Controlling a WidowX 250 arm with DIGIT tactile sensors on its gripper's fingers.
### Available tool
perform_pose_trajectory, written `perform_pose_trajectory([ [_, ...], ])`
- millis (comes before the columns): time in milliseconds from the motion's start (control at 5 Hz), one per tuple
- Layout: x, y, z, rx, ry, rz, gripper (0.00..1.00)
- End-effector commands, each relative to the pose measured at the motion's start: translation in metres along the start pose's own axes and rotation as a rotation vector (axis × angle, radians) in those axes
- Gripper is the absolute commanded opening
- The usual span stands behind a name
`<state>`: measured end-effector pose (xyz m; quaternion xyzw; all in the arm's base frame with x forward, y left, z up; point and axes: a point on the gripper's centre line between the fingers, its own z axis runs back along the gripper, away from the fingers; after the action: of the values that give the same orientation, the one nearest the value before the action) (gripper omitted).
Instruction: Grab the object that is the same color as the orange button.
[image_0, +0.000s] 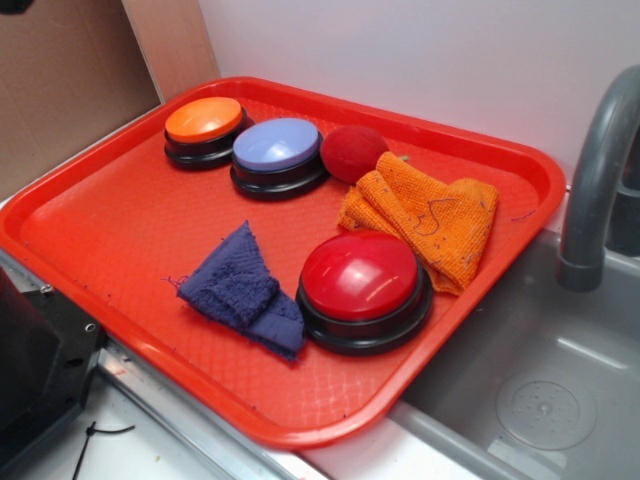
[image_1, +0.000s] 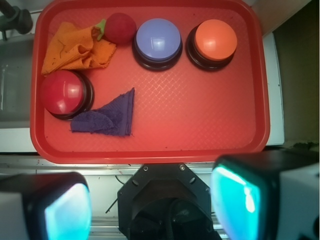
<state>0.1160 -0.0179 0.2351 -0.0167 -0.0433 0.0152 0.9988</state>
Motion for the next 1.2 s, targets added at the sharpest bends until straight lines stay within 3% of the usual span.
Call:
perform_pose_trajectory([
  [0, 0.0, 0.0, 0.0, 0.0, 0.0, 0.0, 1.0],
  [200, 0.018, -0.011, -0.018, -0.031, -0.056, 0.139, 1.0],
  [400, 0.039, -0.018, -0.038, -0.085, -0.048, 0.328, 1.0],
  [600, 0.067, -0.025, -0.059, -0.201, -0.085, 0.569, 1.0],
  [800, 0.09, -0.041, -0.078, -0.255, -0.143, 0.669, 1.0],
  [1000, 0.114, -0.058, -0.106, -0.267, -0.179, 0.707, 1.0],
])
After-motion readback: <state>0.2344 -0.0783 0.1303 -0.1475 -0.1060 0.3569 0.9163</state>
